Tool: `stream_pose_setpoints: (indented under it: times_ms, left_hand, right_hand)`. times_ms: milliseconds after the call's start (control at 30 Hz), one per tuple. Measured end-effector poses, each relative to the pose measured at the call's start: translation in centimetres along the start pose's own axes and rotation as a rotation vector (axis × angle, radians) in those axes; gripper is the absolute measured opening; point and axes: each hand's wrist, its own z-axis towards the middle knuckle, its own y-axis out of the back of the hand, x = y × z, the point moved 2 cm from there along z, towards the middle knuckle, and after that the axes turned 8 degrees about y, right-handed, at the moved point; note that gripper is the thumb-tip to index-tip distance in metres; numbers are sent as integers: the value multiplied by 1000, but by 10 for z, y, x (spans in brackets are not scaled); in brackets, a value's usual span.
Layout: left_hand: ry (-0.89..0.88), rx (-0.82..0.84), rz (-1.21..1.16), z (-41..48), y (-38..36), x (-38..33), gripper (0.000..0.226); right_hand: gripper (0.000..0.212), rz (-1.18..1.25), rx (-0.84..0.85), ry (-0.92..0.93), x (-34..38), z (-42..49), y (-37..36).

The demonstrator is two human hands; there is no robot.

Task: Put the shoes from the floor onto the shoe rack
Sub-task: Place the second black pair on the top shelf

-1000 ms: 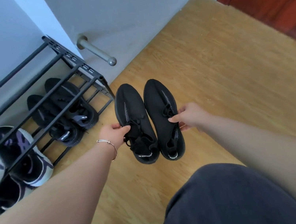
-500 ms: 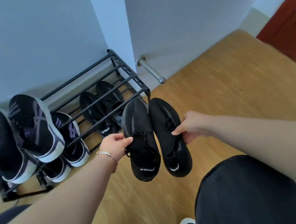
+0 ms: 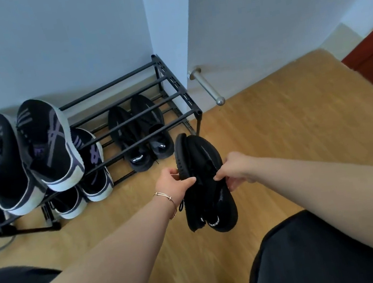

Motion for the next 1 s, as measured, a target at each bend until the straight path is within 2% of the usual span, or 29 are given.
stream_pose_setpoints:
  times_ms: [333,567,700,867,1000]
  left_hand:
    - [-23,-67,18,-19,6,-11,36]
    - [-82,-66,-92,-35,36,-27,33]
    - [-119,-82,-152,-37,59,-47,27]
    - [-184,-87,-186,-25,105,-75,25]
    - [-237,-132,-230,-11,137,-92,17]
  right_hand:
    - [45,54,-4,15,5,-29,24]
    - [31,162,19,93,23,-60,44]
    - [20,222,-13,173,44,-64,46]
    - [28,283,-62,275,84,-54,46]
    - [23,343,-123,342,115,-42,45]
